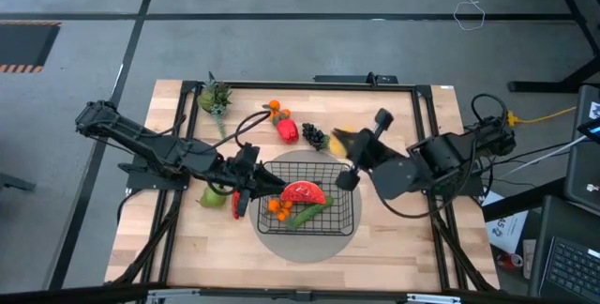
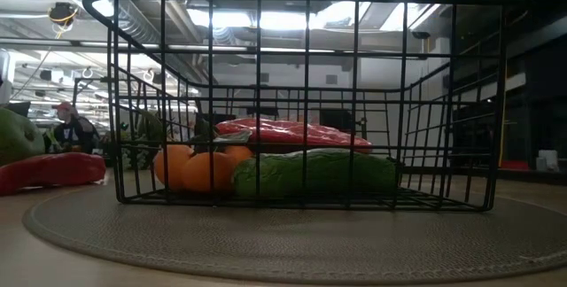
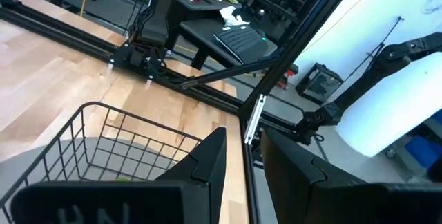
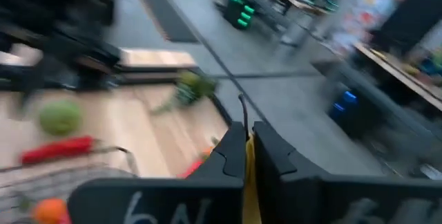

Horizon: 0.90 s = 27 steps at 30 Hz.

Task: Build produce basket
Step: Put the yellow pear into the black wire basket

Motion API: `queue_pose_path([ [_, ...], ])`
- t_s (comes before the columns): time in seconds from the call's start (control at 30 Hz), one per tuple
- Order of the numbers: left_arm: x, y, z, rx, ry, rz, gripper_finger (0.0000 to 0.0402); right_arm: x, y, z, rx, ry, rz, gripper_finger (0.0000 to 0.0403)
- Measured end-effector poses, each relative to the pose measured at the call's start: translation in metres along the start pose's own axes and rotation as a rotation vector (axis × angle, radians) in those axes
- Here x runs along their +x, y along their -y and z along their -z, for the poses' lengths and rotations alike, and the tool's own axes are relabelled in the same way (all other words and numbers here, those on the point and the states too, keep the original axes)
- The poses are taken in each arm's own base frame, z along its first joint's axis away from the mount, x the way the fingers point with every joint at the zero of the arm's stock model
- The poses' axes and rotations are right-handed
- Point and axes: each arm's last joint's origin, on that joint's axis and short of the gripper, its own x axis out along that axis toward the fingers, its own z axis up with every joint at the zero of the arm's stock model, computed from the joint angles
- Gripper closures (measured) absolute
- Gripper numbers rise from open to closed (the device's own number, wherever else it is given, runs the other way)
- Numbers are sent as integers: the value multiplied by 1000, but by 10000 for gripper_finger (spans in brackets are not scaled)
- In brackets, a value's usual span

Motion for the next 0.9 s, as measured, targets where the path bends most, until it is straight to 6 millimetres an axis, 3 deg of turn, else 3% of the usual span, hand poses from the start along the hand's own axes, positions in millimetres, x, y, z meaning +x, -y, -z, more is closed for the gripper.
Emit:
queue_pose_path([
  [0.27,0,0,0,0,0,0,315,-1,-11,-10,26,35,-315,399],
  [0.5,0,0,0,-2,1,0,314,4,-22,-1,104,-25,-225,399],
  [0.9,0,0,0,-10,1,-1,315,36,-72,22,34,-116,-197,394],
])
